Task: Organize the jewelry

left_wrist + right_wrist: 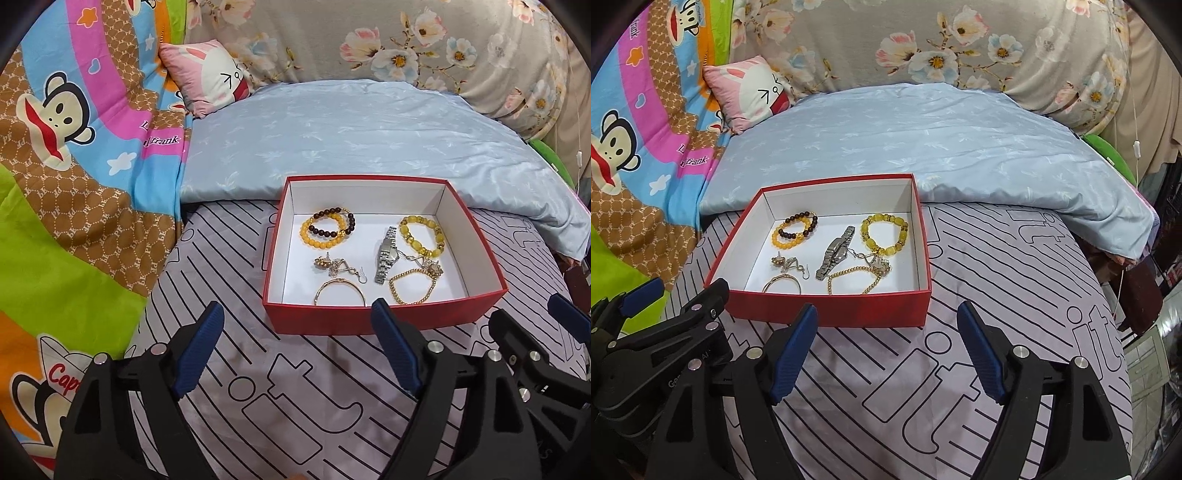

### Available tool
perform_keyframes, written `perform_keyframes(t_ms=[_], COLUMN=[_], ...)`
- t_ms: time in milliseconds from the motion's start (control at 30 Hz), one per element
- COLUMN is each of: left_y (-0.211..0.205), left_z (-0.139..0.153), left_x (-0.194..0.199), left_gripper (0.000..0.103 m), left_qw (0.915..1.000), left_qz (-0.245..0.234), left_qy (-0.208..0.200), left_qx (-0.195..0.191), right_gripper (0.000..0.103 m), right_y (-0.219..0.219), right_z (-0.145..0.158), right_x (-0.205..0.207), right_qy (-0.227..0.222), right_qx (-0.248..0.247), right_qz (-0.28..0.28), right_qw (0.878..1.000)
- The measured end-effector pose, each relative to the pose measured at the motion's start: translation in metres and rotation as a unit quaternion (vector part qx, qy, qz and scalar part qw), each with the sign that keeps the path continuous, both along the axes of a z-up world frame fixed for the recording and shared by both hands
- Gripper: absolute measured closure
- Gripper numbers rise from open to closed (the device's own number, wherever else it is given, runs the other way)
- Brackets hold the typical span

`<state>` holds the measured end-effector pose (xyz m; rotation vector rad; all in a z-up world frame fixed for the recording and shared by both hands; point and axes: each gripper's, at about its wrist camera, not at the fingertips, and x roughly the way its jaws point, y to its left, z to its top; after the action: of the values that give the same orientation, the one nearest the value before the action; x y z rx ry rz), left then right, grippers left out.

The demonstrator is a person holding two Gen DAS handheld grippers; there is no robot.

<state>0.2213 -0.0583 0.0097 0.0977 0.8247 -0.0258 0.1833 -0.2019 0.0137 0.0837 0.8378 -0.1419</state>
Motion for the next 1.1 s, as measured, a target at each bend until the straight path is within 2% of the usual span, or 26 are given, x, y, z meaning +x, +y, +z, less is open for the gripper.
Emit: perform_keyframes(t_ms=[400, 1100], left_y=[-0.0009, 0.001], left_z=[-0.0021, -0.0015], left_x=[-0.0008, -0.0012], left_gripper=[0.015, 0.012], left_qw=[0.9998, 0.9997], left_qz=[0.009, 0.016], left_qy=[-0.008, -0.011], left_qx=[0.014, 0.016], right_gripper=[0.027, 0.026], right_y=[0.0, -0.0028], right_z=[-0.0038, -0.0077], right_x=[-0.0016, -0.0015], right_qy=[0.004, 0.006], right_qx=[-0.004, 0.004], right_qz=[-0.011, -0.02], right_qw=[1.0, 1.0])
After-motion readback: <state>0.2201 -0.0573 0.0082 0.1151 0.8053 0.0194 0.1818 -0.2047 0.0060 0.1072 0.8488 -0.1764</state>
